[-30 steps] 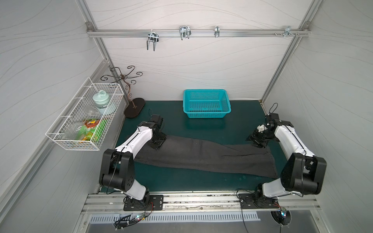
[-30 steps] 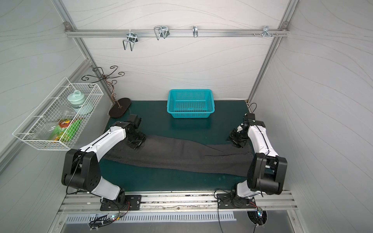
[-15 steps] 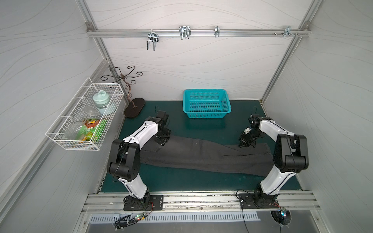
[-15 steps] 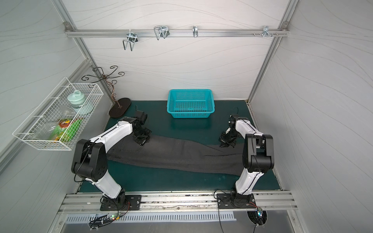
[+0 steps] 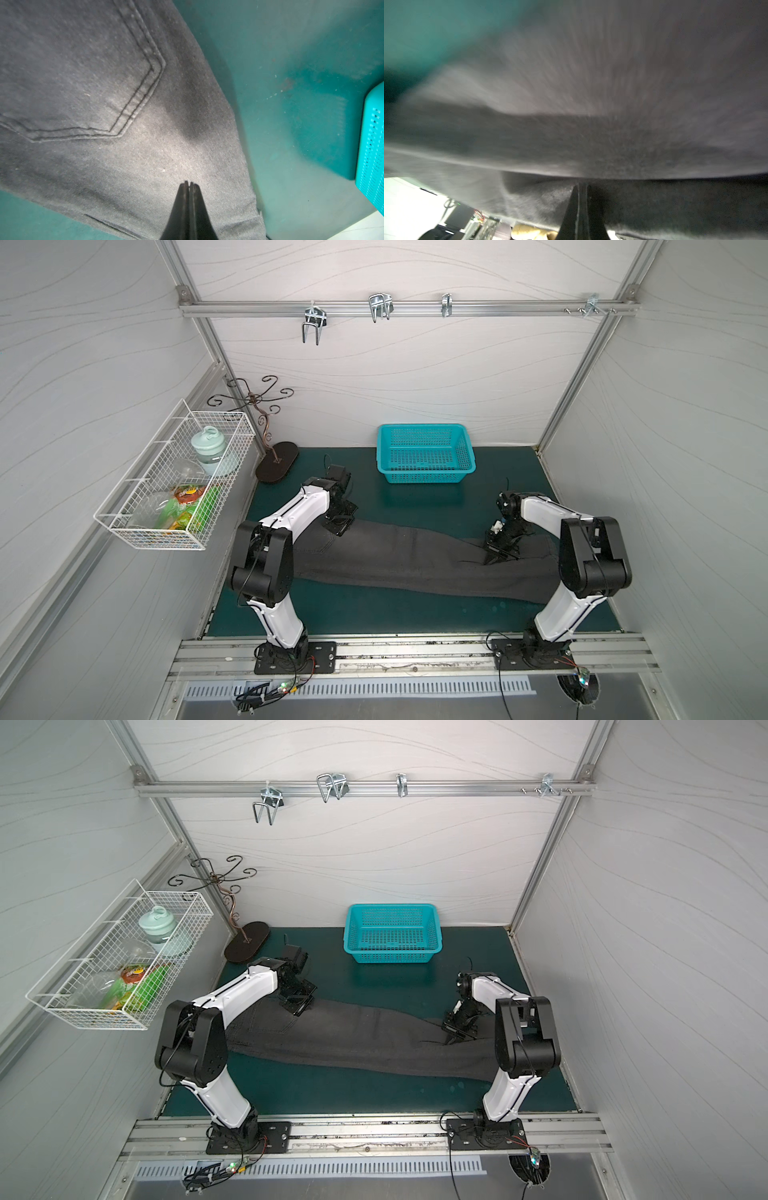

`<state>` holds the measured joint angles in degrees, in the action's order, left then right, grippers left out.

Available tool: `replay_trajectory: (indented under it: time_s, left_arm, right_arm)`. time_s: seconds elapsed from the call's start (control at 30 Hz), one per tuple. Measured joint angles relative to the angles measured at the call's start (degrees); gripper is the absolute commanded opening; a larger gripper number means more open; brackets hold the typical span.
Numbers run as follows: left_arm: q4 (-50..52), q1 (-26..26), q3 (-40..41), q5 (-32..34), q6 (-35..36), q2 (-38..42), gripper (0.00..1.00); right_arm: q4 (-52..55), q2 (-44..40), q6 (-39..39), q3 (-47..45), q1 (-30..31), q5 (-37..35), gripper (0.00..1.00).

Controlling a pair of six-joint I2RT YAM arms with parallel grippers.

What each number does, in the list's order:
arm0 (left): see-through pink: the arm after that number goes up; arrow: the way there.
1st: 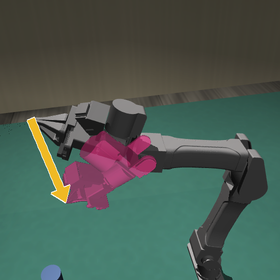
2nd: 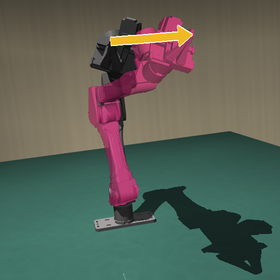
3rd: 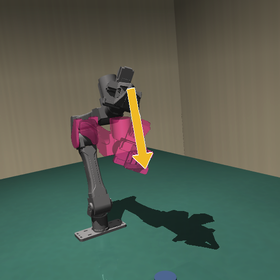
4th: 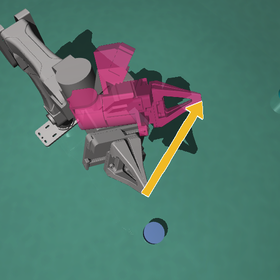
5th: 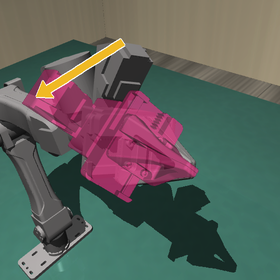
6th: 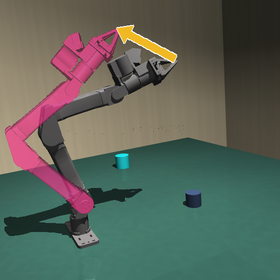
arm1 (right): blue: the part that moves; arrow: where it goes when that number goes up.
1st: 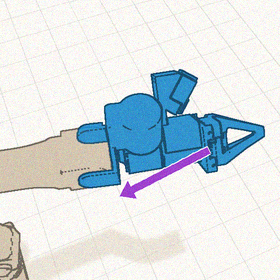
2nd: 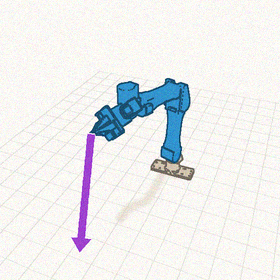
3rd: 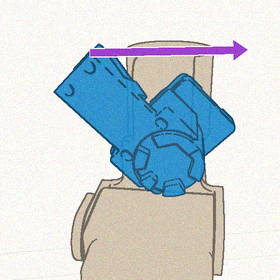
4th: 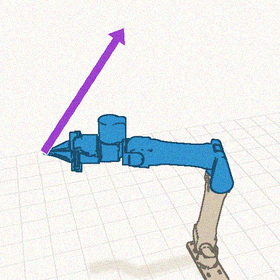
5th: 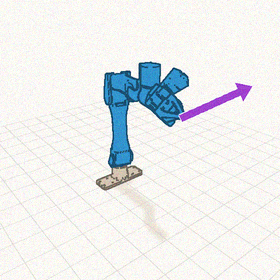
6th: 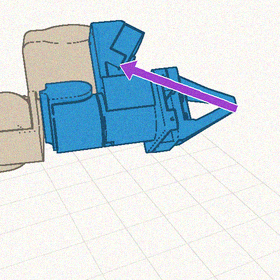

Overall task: Roll up the long pants
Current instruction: Fold the long pant at the center of the board.

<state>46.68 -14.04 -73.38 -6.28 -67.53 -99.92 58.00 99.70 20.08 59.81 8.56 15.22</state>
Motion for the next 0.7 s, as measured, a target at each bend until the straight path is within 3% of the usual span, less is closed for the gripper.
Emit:
replay_trajectory:
  time_s: [0.33,0.7]
  left_arm:
    - [0.35,0.0,0.0,0.02,0.33,0.0,0.0]
    - [0.46,0.0,-0.11,0.02,1.27,-0.81,0.0]
  right_arm:
    - [3.58,-6.21,1.49,-2.84,7.65,-1.07,0.0]
    - [8.26,-5.05,2.45,-5.97,14.56,0.2,0.0]
